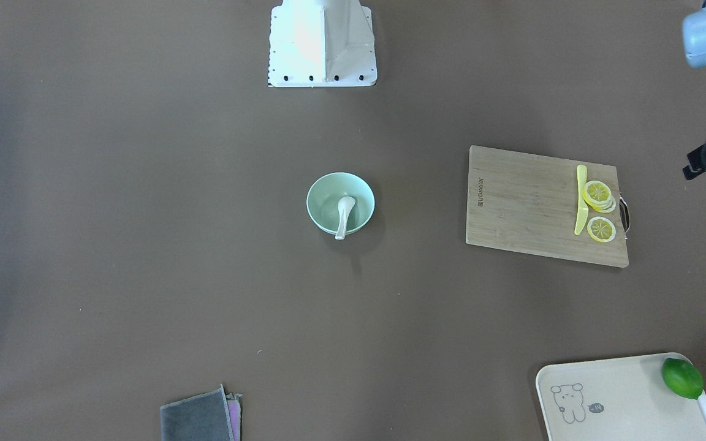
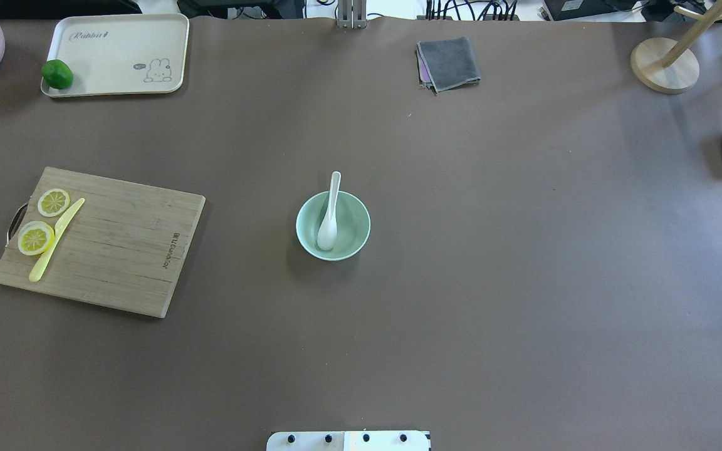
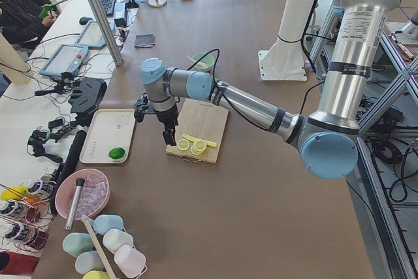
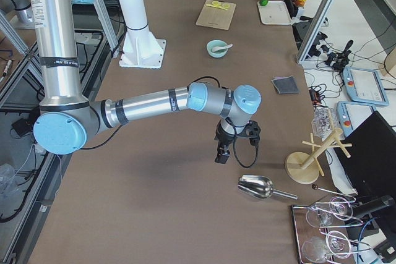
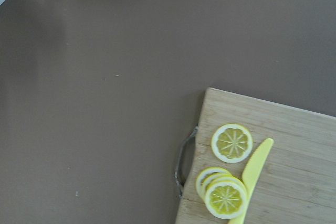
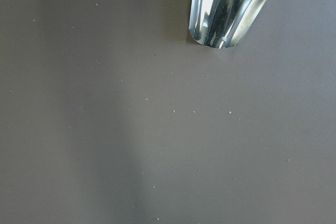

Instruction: Place spoon in bowl

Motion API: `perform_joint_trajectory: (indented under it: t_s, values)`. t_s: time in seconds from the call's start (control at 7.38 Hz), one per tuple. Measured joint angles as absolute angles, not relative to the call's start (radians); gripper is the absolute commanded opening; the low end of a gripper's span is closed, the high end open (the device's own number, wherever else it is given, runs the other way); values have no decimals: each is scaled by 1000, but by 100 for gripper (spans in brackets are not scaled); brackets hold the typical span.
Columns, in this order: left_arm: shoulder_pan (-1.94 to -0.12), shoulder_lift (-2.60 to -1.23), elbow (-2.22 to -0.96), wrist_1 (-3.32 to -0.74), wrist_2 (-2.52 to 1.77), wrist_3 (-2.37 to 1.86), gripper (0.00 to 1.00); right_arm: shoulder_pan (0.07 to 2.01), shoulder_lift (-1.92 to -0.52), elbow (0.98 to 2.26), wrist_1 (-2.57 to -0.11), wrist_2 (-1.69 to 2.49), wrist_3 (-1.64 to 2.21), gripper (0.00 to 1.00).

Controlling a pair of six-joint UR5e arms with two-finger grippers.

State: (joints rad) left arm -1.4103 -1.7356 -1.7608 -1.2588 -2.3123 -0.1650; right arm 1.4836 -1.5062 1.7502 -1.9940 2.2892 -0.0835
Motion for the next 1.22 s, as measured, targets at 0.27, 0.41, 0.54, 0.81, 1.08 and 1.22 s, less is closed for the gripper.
perform_joint_trajectory:
  t_s: [0.27,0.41,0.54,0.81,1.08,1.22]
  values:
    - [-1463,-1718,-1723,-1275,-2303,-45,98,1487,-1509,1755,-1994,2288,-83,100]
    - [-1487,-1716,-1721,-1277,-2301,-30,98,1499,-1509,1755,-1994,2288,-83,100]
    - [-1511,-1711,-1729,-1277,-2299,-25,98,1521,-1517,1754,-1994,2289,-84,100]
    - [-1535,-1700,-1750,-1276,-2296,-25,98,1553,-1566,1760,-1992,2286,-87,100]
    - [-1538,-1698,-1755,-1274,-2294,-27,98,1570,-1622,1797,-1991,2283,-87,100]
    - [-1538,-1698,-1752,-1274,-2288,-28,98,1573,-1639,1813,-1991,2282,-87,100]
